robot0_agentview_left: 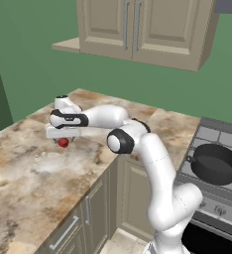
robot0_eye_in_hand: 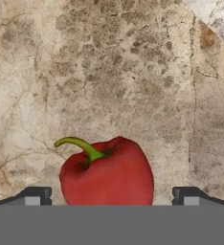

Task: Turn on the burner for the pot on the stove. Wait thirty seconds for the pot to heat up. Then add the bell pepper to the pot.

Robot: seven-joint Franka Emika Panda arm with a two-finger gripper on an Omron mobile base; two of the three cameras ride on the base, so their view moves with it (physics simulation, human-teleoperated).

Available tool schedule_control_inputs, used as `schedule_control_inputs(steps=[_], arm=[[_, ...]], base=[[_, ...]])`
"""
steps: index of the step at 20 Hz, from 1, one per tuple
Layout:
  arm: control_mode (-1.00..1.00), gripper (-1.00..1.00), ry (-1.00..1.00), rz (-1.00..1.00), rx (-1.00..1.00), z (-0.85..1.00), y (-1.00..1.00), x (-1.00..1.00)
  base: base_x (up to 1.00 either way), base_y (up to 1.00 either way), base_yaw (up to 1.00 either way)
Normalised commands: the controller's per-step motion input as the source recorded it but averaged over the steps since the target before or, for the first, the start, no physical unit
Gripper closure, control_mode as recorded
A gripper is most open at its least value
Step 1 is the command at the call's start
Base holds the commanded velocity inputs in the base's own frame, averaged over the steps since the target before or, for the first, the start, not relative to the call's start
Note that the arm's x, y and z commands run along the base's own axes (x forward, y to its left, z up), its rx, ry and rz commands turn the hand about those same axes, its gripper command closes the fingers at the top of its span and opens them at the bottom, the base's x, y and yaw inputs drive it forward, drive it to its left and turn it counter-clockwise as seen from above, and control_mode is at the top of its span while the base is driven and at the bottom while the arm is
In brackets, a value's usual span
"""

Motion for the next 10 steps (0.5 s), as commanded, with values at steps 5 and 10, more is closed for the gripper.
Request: schedule_control_inputs(steps=[5, 10], arm=[[-1.0, -1.0, 0.0, 0.0, 0.0, -0.24, 0.0, 0.0], [-1.0, -1.0, 0.0, 0.0, 0.0, 0.0, 0.0, 0.0]], base=[[0.0, 0.0, 0.0], [0.0, 0.0, 0.0]])
